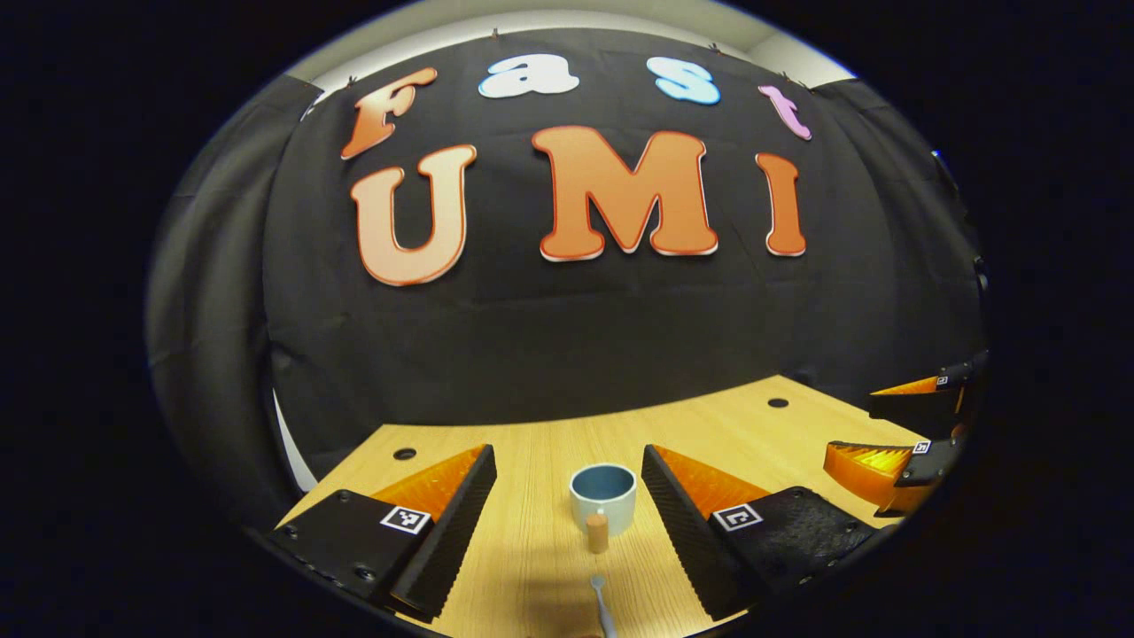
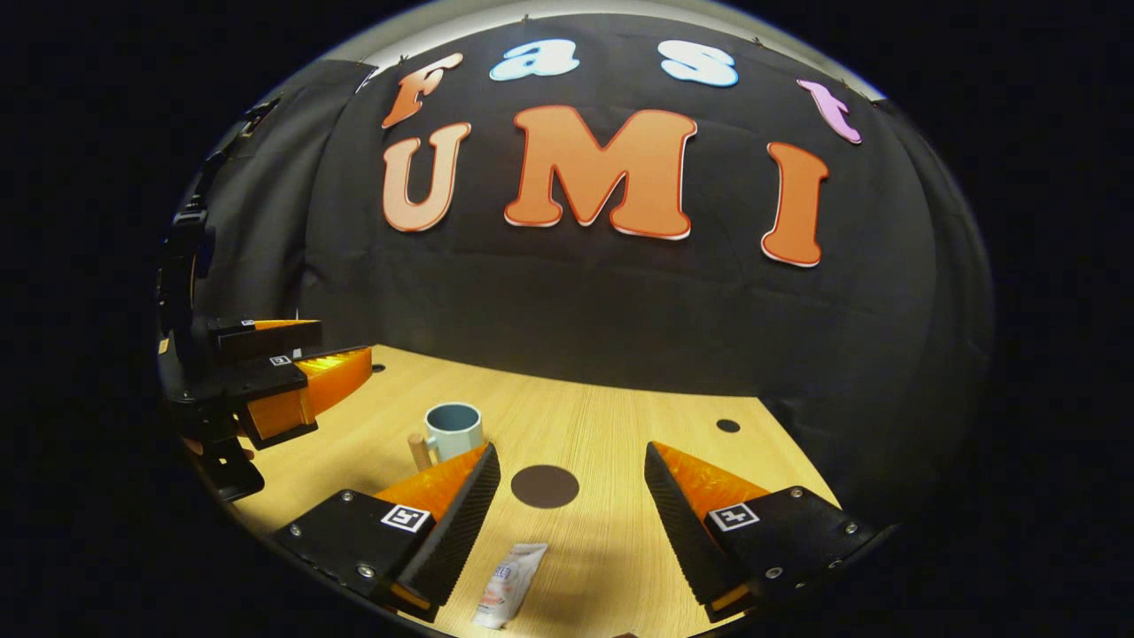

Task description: Put the toothbrush and toothpaste on the desktop into the cup, then pick up the cup and place it on the coaster on the desktop.

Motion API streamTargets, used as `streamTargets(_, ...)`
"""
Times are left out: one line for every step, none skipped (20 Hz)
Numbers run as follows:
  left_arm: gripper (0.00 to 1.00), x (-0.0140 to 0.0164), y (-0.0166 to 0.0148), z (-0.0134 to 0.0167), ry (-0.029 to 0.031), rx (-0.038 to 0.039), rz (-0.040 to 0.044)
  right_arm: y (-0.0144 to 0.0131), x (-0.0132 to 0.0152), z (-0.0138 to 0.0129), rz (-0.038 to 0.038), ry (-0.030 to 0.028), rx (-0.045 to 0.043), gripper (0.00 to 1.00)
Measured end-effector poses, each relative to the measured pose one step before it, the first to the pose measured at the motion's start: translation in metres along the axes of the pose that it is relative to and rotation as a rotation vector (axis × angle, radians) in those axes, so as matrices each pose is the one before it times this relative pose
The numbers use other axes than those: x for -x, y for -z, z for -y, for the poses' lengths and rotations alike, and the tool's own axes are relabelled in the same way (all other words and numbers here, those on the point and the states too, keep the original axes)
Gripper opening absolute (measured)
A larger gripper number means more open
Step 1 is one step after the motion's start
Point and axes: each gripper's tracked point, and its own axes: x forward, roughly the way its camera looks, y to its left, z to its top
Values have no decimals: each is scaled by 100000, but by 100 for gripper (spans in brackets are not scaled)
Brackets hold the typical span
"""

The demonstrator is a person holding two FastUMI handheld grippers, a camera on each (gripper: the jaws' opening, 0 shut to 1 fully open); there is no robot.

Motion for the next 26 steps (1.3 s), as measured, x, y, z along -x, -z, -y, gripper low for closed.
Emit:
streamTargets(99,-190,1128,181,776,200,-4239,876,-189,-482,-2764,-981,-515,98)
streamTargets(99,-10,1144,135,308,-72,-4026,974,-155,-478,-2676,-1199,-482,98)
streamTargets(99,-266,1039,217,-165,-319,-3623,848,-244,-508,-2821,-1359,-168,98)
streamTargets(99,-358,1464,275,40,-827,-3674,1218,-270,-449,-3523,-1058,138,98)
streamTargets(99,-290,1052,187,-34,-1041,-3296,962,-391,-322,-3293,-788,118,97)
streamTargets(99,-114,774,34,355,-524,-3370,1050,-492,-250,-2972,-562,49,97)
streamTargets(99,-99,859,158,1023,99,-3372,778,-303,-209,-2779,-223,-51,95)
streamTargets(99,-193,995,530,1345,754,-3355,822,-355,-105,-2643,-329,204,95)
streamTargets(99,-173,897,317,1256,1349,-3813,606,-277,-209,-2304,-144,269,94)
streamTargets(99,-209,951,244,1474,1617,-3887,705,-186,-180,-2191,-124,346,93)
streamTargets(99,-164,866,173,1202,1776,-4190,650,-304,-178,-2094,-19,-155,93)
streamTargets(99,-422,1379,144,1156,1393,-5007,433,-102,-66,-2568,19,-1008,93)
streamTargets(98,-702,1138,153,745,1187,-4922,603,-161,-295,-2769,-1092,-530,93)
streamTargets(97,-423,1132,283,1401,1310,-4531,1019,-515,-404,-2650,-1077,-560,93)
streamTargets(97,-397,718,232,1186,1049,-4182,876,-701,-365,-2582,-682,-218,93)
streamTargets(97,-318,818,252,1001,997,-3940,799,-616,-148,-2211,-110,-47,92)
streamTargets(96,-437,724,95,108,1457,-4280,420,-262,49,-1916,304,15,92)
streamTargets(96,-409,651,207,-35,1889,-3269,456,-436,25,-1548,238,-283,92)
streamTargets(90,-343,391,109,-15,543,-2782,392,-415,-59,-1437,-98,-513,89)
streamTargets(82,-6,582,-352,-549,1022,-2691,305,-66,70,-1142,-249,-524,88)
streamTargets(80,-92,414,-167,-293,307,-3512,141,-98,63,-1123,-77,-345,86)
streamTargets(80,-377,661,-75,-105,1015,-2569,324,-57,101,-1126,182,-353,84)
streamTargets(80,-252,414,210,464,1244,-2681,220,-149,41,-1124,-78,-383,81)
streamTargets(73,-362,257,94,679,763,-2324,303,-143,-115,-880,-658,-1183,80)
streamTargets(70,-358,332,116,-352,1382,-1472,275,-205,-237,-907,-1192,-2173,77)
streamTargets(61,-313,453,382,610,1677,-1190,549,-378,-331,-1751,-1028,-2057,77)
